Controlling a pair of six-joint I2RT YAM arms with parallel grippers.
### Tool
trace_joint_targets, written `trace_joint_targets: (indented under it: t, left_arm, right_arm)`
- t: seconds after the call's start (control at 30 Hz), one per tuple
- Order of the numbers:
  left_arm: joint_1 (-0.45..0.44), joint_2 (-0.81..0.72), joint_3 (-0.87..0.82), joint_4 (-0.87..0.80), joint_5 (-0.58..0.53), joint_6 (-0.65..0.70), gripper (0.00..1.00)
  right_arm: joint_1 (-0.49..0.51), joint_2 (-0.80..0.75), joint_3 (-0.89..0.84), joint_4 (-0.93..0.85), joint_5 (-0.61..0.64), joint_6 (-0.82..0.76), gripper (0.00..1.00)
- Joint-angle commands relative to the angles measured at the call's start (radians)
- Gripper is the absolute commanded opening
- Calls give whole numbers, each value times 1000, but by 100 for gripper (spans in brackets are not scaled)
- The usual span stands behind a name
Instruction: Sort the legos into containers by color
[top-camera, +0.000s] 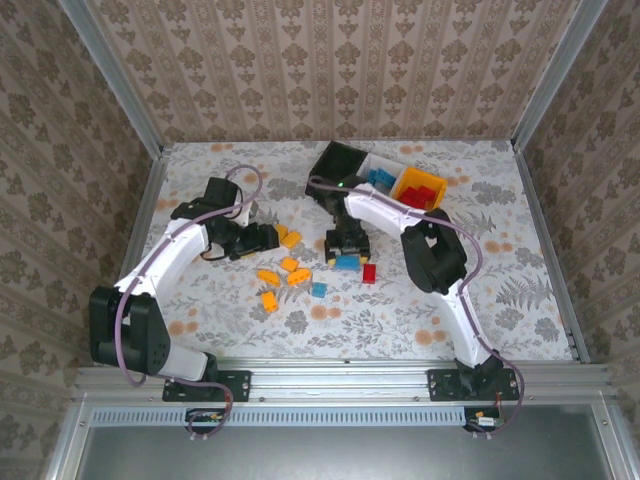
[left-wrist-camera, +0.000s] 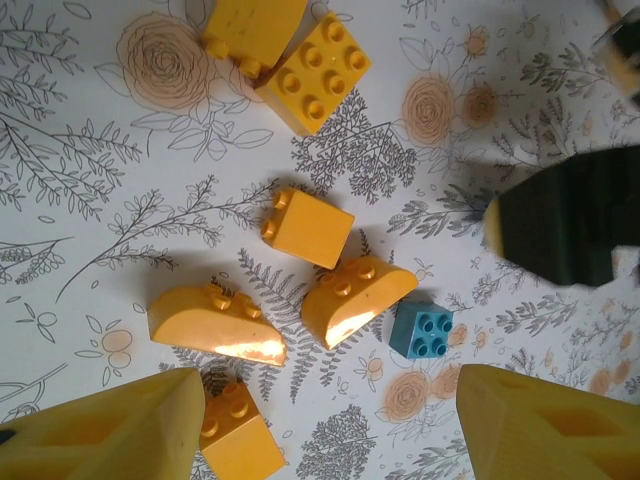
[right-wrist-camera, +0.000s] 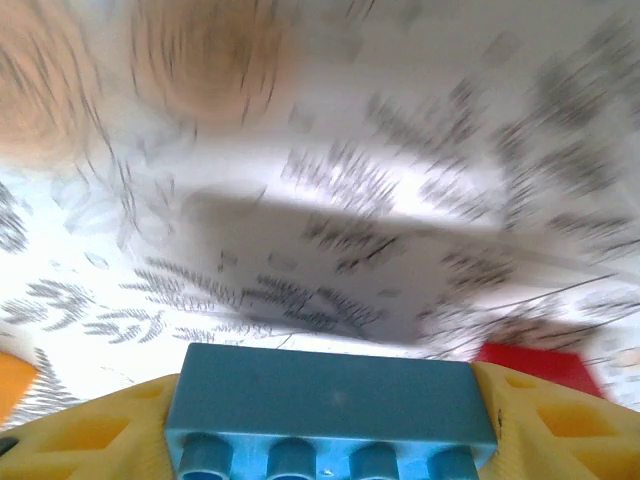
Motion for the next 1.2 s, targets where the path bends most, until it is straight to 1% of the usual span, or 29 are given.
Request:
trace_joint_targets:
  t: [0.0,0.13,0.3,0.43,0.7,0.77,0.83,0.9,1.17]
  left_arm:
    - [6,-4,28,-26,-4,9,69]
    - [6,-26,15,-35,-12,4,69]
    - [5,-62,-19,-37,-23,-17,70]
    - [1,-83,-37,-51,-32,-28,70]
    - [-10,-79,-15,-110,-60,-8,70]
    - [-11,-75,-7,-115,-62,-7,70]
    - [-13,-66,4,-119,-64,-9,70]
    - [-16,-55,16,-121,-65,-9,70]
    - [-40,-15,44,-110,-71,-8,70]
  right_arm:
    - [-81,-37,125,-71,38,-33,65]
    - [-173,29,310,-126,51,-63,65]
    - [-262,140,543,-175,56,-83,65]
    - [-313,217,663,-169,39,-60,65]
    - [-356,257,685,-82,-18,-7,67]
    - [-358,260,686,-66,-23,-3,70]
    - [-364,263,685,-54,-37,1,76]
    - [-366,263,685,-50,-43,6,79]
    - [-376,229,686,-59,-54,-7,80]
